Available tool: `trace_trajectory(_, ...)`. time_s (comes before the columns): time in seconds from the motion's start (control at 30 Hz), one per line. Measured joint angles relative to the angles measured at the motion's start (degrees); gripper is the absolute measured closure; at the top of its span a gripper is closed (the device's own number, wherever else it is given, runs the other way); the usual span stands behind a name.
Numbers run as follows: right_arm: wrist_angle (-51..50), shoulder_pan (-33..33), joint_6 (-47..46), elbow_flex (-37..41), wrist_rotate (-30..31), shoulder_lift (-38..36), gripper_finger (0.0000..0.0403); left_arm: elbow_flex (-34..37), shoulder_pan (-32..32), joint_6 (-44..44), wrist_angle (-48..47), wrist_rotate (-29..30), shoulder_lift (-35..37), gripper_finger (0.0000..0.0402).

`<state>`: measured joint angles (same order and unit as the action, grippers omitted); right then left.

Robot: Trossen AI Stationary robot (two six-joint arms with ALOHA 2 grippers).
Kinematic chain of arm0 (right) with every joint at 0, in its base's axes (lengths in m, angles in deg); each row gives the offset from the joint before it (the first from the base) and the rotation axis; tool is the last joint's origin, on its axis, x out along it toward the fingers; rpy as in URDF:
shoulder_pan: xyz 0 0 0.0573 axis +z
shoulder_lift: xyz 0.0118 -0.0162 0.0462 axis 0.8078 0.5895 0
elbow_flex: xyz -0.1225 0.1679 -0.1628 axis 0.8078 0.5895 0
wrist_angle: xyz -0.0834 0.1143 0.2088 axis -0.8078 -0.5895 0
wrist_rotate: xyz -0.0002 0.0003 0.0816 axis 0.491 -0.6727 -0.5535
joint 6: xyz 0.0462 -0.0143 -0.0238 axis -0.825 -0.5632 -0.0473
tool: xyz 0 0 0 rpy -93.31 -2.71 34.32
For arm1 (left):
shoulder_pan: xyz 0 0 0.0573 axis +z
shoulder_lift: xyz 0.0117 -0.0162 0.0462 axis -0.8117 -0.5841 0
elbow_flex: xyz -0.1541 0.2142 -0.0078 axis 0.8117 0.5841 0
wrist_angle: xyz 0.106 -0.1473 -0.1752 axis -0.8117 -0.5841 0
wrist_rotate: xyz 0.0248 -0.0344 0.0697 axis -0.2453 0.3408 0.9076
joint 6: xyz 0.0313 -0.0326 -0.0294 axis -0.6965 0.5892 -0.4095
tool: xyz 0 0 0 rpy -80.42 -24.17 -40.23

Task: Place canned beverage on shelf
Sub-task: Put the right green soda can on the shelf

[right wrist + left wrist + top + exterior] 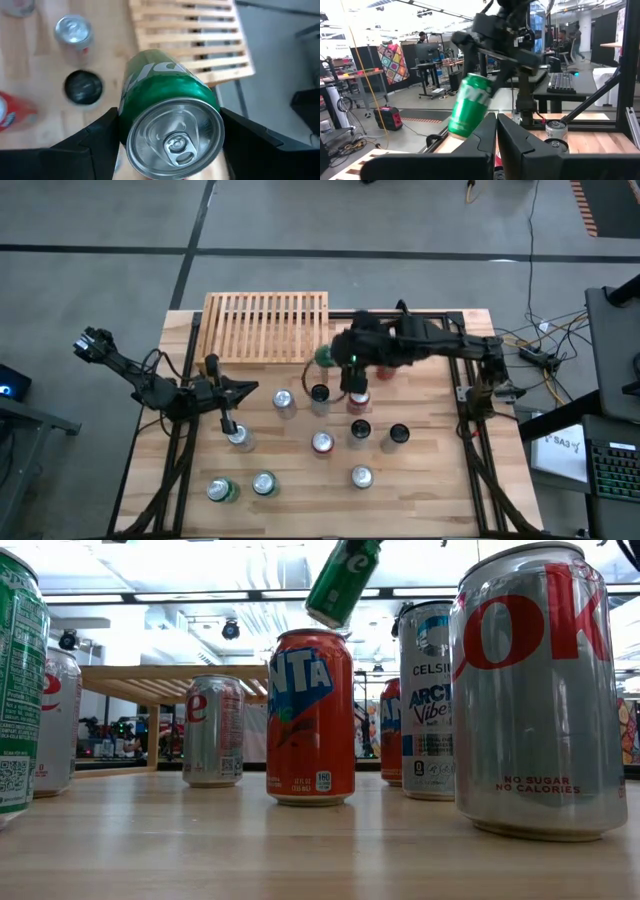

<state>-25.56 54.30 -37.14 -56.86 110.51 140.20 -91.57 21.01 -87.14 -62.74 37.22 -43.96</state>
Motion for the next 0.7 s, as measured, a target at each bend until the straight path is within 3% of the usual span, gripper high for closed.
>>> trace_trajectory(0.27,3.32,-6.96,6.81,-2.76,-7.81,1.77,0.0127,0.00,0.00,1.28,0.35,0.44,-0.02,0.0401)
trace_trajectory(0.7,7.08,-8.65,11.47,-2.86,-8.07,3.61,0.0127,0.00,0.00,4.19,0.93,0.46,-0.07,0.0401)
